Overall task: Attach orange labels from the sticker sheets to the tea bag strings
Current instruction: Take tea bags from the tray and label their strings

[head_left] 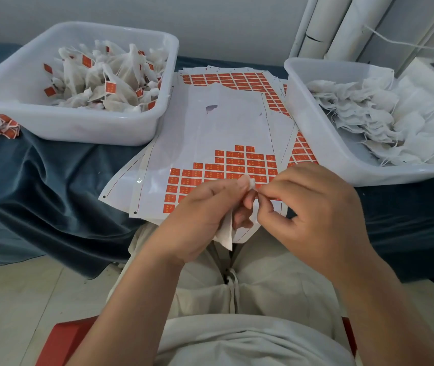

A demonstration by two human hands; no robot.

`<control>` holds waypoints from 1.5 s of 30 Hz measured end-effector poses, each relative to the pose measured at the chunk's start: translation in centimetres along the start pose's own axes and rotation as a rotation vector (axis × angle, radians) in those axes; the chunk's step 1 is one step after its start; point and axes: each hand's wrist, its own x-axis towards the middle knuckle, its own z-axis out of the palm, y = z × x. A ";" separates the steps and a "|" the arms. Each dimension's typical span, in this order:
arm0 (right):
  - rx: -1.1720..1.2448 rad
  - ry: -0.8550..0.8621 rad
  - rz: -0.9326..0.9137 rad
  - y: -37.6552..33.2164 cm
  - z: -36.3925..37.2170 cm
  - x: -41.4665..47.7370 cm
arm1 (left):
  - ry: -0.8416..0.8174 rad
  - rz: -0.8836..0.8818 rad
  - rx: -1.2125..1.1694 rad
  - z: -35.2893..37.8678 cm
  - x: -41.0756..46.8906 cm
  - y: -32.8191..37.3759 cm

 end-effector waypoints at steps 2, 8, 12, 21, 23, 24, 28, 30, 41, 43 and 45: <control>-0.009 -0.040 0.051 -0.3 -0.1 0.1 | 0.034 0.048 0.112 0.2 0.0 0.2; 0.321 -0.258 0.355 -0.6 -1.0 0.6 | 0.163 0.101 0.291 1.5 0.1 0.1; 0.677 -0.386 0.534 -0.3 -1.0 0.8 | 0.246 0.118 0.250 2.5 0.0 -0.4; 1.225 -0.393 0.934 1.1 1.0 0.1 | 0.489 0.109 0.132 1.9 0.8 -0.8; 1.372 -0.353 1.020 1.4 1.5 0.1 | 0.478 0.051 -0.004 2.0 1.0 -0.7; 1.423 -0.341 1.053 1.5 1.7 0.2 | 0.470 0.027 -0.063 2.1 1.1 -0.7; 1.583 -0.318 1.125 1.3 2.4 0.0 | 0.376 -0.018 -0.022 1.9 1.1 -0.6; 1.648 -0.282 1.144 1.1 2.6 -0.1 | 0.314 0.007 0.175 1.7 0.9 -0.7; 1.337 -0.152 1.018 0.4 3.0 -0.4 | 0.348 0.008 0.256 0.1 0.6 -0.1; 1.350 -0.131 1.006 0.0 3.4 -0.6 | 0.361 0.070 0.313 0.1 0.6 -0.1; 1.562 -0.168 1.007 -0.7 3.7 -0.6 | 0.353 0.132 0.344 0.2 0.5 0.1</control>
